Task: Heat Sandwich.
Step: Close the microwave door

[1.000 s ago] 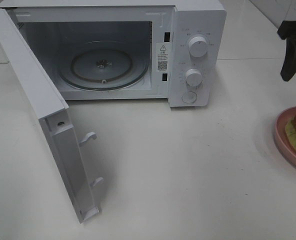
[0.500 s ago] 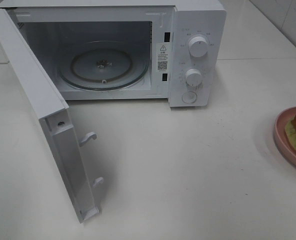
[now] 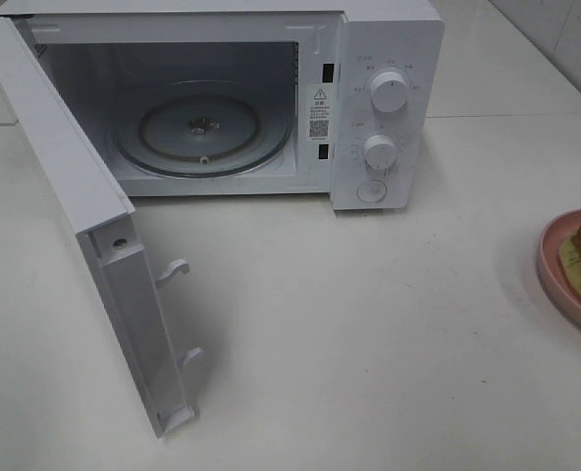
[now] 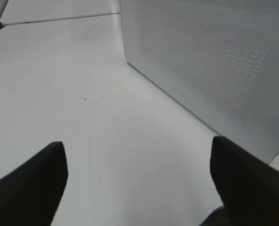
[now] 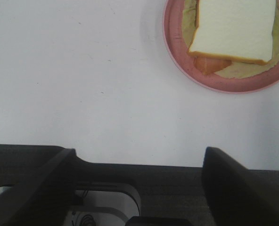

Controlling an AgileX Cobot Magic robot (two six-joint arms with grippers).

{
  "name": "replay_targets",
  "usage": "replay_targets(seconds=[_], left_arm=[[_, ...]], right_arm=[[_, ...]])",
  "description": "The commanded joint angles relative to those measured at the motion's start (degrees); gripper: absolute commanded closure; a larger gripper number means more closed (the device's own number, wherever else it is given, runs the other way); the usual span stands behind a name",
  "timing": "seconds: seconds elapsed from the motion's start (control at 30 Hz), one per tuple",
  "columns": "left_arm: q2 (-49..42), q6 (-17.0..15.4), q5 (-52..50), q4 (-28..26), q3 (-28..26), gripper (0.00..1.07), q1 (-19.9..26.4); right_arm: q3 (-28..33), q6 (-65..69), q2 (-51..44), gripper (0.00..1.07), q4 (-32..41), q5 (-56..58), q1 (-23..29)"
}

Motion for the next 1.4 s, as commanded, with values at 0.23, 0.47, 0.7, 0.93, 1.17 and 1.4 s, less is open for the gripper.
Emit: replay_targets(seconds=[0.23, 0.47, 0.7, 0.93, 1.17, 1.4], left_arm=[[-0.97, -0.11, -0.52, -0.11, 0.06, 0.30, -0.34], [-0.97, -0.11, -0.52, -0.11, 0.06, 0.30, -0.34], [-0.97, -0.11, -0.52, -0.11, 0.06, 0.30, -0.34], [-0.97, -0.11, -0.52, -0.11, 0.06, 0.30, -0.34], [-0.97, -0.11, -0.52, -0.11, 0.06, 0.30, -0.34], [-0.97, -0.11, -0.52, -0.11, 0.06, 0.30, -0.34]], right_arm=[[8.48, -0.80, -17.99, 0.35, -1.38, -1.26, -0.29], [11.97, -2.06, -25.73, 0.35, -2.46, -5.50, -0.29], [16.04, -2.58, -35.29, 0.35, -3.09, -7.96, -0.29], [18.51, -2.98, -41.83, 0.35, -3.09, -10.49, -0.29], [18.51, -2.92, -41.77, 0.35, -3.09, -10.49, -0.29], [18.51, -2.75, -41.77, 0.36, -3.15, -10.43, -0.29]])
